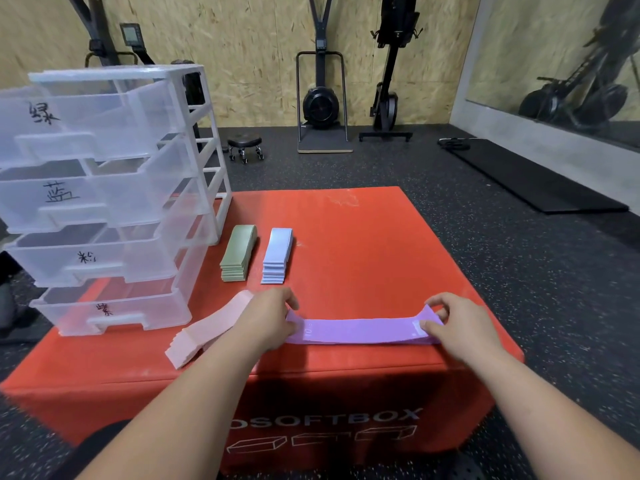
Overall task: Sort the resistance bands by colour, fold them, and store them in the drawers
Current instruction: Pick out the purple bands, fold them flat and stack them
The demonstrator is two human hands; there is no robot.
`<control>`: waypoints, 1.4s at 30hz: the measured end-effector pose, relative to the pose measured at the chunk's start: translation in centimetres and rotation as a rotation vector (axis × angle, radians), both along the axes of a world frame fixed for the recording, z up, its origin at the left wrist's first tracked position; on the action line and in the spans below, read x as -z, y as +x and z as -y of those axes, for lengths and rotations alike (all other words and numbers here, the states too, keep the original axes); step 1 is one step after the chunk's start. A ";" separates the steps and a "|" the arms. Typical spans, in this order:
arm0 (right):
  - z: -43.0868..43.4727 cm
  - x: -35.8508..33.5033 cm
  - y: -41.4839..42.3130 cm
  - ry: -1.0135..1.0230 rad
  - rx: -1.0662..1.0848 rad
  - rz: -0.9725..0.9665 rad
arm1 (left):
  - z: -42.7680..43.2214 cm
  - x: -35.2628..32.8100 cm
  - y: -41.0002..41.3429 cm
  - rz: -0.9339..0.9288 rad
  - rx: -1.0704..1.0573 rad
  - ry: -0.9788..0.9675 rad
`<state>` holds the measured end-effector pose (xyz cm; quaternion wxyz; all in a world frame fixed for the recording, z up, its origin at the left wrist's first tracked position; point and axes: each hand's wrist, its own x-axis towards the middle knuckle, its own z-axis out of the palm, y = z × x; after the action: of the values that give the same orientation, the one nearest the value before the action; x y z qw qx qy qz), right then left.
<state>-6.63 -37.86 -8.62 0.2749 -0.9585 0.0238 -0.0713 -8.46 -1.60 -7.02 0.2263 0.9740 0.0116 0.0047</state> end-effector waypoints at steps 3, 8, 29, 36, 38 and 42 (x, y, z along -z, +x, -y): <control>0.0 0.7 0.1 -0.041 0.010 -0.012 | 0.0 0.7 0.1 0.012 -0.003 0.040; 0.3 1.4 0.6 -0.093 0.031 -0.004 | 0.2 1.3 0.1 0.029 0.008 0.152; 3.2 -0.4 1.2 -0.293 -0.455 -0.127 | -1.0 0.4 -0.2 0.013 0.362 0.144; 1.7 -0.8 1.2 -0.134 -0.076 -0.216 | -1.0 0.2 -0.1 0.029 0.366 0.133; 1.0 -0.4 1.3 -0.152 -0.027 -0.266 | -0.9 0.1 -0.1 0.023 0.361 0.131; -0.3 -0.1 1.5 -0.189 0.058 -0.318 | -1.0 0.1 -0.2 0.015 0.353 0.140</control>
<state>-5.13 -37.58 -8.52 0.1744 -0.9781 0.0880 0.0714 -8.68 -0.64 -7.13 0.1554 0.9742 -0.1614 -0.0269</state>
